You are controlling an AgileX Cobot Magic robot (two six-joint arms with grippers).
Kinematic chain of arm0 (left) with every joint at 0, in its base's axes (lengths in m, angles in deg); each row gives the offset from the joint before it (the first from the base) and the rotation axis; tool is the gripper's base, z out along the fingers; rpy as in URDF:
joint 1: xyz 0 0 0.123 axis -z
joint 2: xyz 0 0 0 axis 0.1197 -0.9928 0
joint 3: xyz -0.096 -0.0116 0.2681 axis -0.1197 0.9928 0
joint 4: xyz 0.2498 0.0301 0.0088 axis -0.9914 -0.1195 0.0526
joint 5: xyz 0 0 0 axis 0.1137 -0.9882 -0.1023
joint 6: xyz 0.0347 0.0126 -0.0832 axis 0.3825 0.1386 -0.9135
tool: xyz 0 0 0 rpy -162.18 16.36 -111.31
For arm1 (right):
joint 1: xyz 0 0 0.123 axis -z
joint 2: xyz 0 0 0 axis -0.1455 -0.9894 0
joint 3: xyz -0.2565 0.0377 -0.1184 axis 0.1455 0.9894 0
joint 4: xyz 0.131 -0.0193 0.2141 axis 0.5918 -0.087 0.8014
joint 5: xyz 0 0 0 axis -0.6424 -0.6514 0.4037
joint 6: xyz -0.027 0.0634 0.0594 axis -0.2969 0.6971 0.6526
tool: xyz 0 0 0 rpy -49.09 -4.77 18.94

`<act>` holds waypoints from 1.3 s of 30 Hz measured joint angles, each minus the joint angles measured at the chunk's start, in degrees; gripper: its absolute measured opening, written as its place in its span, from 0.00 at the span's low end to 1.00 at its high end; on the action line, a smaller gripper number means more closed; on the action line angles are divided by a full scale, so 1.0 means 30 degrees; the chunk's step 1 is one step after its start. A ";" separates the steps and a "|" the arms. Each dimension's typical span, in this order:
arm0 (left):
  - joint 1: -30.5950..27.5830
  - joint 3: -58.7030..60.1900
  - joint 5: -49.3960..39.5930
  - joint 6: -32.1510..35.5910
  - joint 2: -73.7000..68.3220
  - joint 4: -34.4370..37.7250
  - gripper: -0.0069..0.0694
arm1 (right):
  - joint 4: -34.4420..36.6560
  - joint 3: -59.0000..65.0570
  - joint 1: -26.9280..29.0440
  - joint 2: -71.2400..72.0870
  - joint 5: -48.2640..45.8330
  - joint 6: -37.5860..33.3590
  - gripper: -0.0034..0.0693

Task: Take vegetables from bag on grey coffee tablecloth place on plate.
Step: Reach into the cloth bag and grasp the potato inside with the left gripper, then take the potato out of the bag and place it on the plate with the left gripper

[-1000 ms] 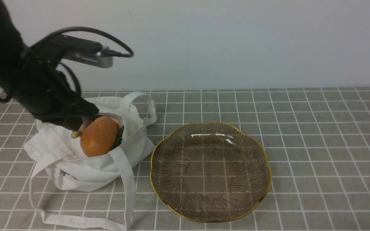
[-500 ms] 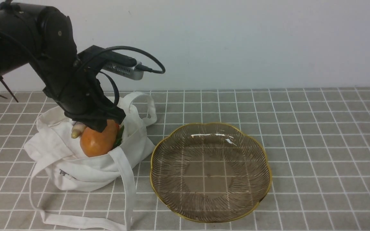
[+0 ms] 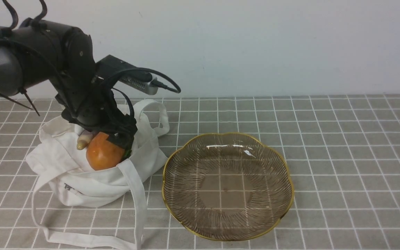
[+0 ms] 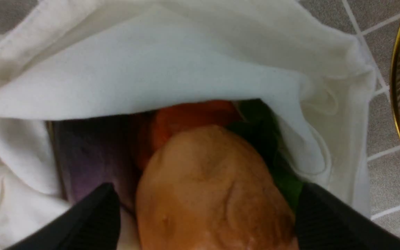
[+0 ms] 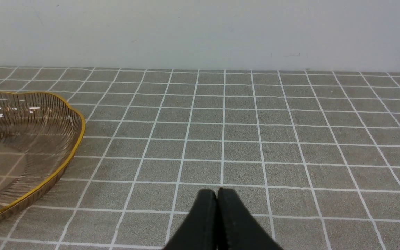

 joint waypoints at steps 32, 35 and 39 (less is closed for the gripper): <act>0.6206 -0.0352 0.0927 0.2766 0.0314 0.5899 0.71 | 0.0000 0.0000 0.0000 0.0000 0.0000 0.0000 0.02; 0.6414 -0.0333 0.1290 0.2098 -0.0797 0.5601 0.71 | 0.0000 0.0000 0.0000 0.0000 0.0000 0.0000 0.02; 0.6437 -0.0333 0.1537 0.1079 -0.1419 0.5481 0.79 | 0.0000 0.0000 0.0000 0.0000 0.0000 0.0000 0.02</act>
